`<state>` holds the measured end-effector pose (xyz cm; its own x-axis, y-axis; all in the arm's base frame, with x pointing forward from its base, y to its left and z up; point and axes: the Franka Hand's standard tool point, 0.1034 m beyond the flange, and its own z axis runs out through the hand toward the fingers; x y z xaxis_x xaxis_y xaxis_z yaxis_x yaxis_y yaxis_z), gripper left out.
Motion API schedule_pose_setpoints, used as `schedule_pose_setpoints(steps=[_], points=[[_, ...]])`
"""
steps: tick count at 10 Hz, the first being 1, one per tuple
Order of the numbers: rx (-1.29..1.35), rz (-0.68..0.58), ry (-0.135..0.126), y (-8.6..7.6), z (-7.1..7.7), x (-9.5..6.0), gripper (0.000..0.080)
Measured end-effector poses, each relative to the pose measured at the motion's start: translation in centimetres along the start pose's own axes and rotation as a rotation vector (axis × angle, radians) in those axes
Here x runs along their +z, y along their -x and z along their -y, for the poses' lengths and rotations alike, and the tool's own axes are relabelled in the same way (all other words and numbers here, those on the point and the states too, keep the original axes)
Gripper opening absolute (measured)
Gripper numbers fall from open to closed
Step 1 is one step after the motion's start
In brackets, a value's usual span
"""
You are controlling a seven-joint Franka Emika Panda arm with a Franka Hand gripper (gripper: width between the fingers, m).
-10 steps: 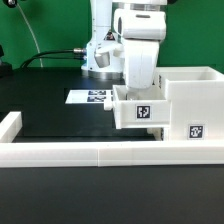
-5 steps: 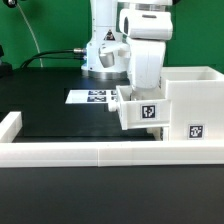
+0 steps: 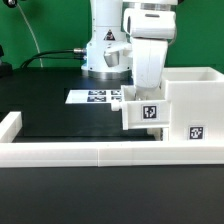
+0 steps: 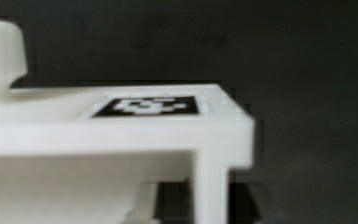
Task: Assemble drawer
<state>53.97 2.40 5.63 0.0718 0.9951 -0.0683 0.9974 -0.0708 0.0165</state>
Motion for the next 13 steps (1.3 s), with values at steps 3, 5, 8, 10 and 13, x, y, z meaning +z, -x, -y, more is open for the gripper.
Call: schedule_pose_setpoints(steps=[3, 5, 8, 10, 13], points=[[0.001, 0.013, -0.004, 0.3, -0.1, -1.2, 0.0415], [0.001, 0.028, -0.014, 0.7, -0.2, -2.5, 0.0628], [-0.031, 0.055, -0.026, 3.0, -0.5, -4.7, 0.0643], [-0.095, 0.059, -0.039, 5.8, -0.6, -4.6, 0.0649], [-0.118, 0.021, -0.058, 7.5, -0.6, -3.5, 0.0649]])
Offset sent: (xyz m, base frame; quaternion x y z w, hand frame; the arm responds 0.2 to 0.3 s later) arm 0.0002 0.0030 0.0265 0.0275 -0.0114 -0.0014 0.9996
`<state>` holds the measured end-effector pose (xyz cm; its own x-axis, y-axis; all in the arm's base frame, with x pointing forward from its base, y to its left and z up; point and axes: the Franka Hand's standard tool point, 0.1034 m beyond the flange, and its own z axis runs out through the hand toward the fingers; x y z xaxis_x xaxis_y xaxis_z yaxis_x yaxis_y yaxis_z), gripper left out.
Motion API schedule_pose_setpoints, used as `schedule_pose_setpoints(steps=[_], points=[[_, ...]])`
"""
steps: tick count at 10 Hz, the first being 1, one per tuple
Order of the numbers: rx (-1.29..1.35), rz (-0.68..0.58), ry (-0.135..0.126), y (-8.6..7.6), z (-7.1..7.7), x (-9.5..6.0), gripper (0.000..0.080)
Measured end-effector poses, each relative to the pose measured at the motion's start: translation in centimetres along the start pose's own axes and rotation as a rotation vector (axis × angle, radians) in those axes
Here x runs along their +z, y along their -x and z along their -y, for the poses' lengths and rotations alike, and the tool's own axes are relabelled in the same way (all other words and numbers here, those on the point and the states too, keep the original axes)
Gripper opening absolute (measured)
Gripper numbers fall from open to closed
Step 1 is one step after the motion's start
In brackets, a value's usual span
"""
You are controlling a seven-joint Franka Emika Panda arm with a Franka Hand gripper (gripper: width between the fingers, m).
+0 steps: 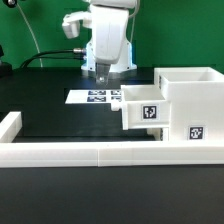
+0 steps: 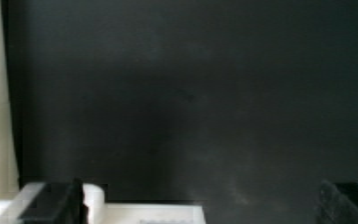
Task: Assemble drawer
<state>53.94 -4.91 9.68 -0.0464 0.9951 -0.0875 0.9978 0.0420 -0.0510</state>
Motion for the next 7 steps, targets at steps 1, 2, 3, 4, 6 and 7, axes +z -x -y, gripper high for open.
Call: schedule_pose_setpoints(steps=[1, 2, 3, 4, 6, 7], points=[[0.002, -0.067, -0.004, 0.7, -0.1, 0.4, 0.0649], [0.013, -0.111, -0.003, 1.4, -0.3, 0.8, 0.0649], [0.014, -0.146, -0.006, 1.7, -0.2, 1.4, 0.0649], [0.032, -0.197, -0.009, 2.0, -0.1, 2.0, 0.0649], [0.098, -0.238, -0.016, 0.6, -0.1, 2.9, 0.0649], [0.094, -0.245, -0.019, -0.4, -0.1, 3.4, 0.0649]])
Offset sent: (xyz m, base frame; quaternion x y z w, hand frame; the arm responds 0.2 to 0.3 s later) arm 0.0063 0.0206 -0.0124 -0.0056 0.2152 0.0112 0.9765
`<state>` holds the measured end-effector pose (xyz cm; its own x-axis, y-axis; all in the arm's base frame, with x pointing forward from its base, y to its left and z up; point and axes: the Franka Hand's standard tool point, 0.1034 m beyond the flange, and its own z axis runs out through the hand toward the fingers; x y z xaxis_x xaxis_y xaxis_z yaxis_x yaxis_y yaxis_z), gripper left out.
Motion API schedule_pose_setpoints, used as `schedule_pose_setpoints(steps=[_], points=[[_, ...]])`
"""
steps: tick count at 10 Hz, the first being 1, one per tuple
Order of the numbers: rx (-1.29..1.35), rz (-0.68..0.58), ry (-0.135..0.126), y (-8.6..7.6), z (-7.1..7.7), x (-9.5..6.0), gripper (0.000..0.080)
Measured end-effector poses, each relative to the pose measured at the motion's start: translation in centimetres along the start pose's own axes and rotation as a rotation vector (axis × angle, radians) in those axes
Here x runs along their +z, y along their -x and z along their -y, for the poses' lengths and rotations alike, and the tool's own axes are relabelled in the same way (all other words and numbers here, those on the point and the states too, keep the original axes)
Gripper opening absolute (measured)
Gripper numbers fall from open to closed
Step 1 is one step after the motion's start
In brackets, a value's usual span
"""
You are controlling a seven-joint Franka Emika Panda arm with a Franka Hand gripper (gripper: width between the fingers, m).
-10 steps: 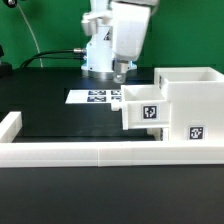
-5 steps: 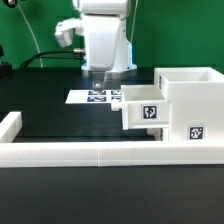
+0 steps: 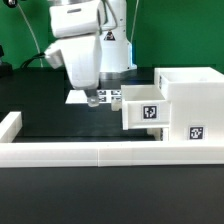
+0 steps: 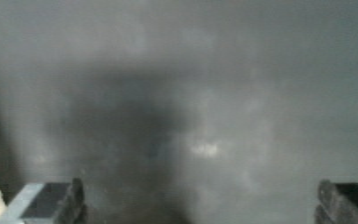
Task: Assemble drawer
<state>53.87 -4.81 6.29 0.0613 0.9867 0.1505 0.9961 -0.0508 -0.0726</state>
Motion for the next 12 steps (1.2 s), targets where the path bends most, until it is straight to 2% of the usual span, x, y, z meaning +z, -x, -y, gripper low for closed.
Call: schedule_pose_setpoints(steps=[2, 5, 12], points=[[0.045, -0.013, -0.009, -1.7, 0.1, 1.2, 0.0649], [0.129, -0.010, -0.004, -4.2, -0.5, 1.0, 0.0649], [0.198, -0.014, -0.011, -7.4, -0.9, 1.8, 0.0649]])
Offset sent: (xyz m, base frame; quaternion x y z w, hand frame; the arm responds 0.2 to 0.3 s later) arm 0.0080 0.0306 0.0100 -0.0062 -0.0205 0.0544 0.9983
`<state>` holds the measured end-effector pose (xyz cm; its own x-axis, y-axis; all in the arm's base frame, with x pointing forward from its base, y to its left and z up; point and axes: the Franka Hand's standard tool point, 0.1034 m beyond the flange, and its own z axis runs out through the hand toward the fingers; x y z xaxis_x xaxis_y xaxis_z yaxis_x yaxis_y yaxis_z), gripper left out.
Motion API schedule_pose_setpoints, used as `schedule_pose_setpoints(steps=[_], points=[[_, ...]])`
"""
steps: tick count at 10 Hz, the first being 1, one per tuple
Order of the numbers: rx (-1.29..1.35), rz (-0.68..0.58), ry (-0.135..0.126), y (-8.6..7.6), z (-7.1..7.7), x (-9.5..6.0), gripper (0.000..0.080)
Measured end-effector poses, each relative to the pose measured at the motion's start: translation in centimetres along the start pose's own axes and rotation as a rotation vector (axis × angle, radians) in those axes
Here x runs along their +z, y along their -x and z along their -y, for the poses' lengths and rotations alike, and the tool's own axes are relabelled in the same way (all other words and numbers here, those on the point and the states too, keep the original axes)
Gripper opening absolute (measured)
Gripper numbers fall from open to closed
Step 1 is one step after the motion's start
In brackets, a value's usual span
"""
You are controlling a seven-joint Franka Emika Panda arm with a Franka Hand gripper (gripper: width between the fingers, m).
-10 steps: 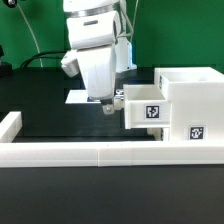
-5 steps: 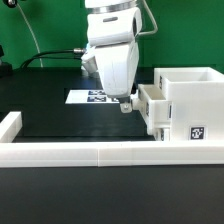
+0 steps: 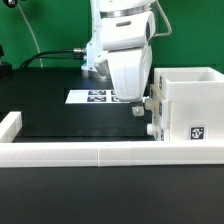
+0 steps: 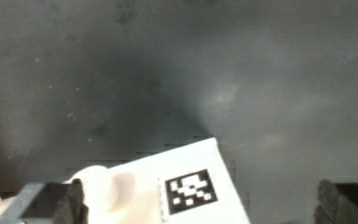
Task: Assemble drawer
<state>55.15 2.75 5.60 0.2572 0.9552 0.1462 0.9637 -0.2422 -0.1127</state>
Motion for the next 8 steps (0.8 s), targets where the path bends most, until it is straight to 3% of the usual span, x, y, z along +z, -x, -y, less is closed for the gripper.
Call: schedule_pose_setpoints(steps=[2, 5, 8], points=[[0.010, 0.001, 0.000, -0.2, 0.1, 0.0, 0.0649], [0.023, 0.003, -0.011, 1.6, 0.5, 0.5, 0.0649], [0.025, 0.002, -0.010, 1.5, 0.5, 0.5, 0.0649]])
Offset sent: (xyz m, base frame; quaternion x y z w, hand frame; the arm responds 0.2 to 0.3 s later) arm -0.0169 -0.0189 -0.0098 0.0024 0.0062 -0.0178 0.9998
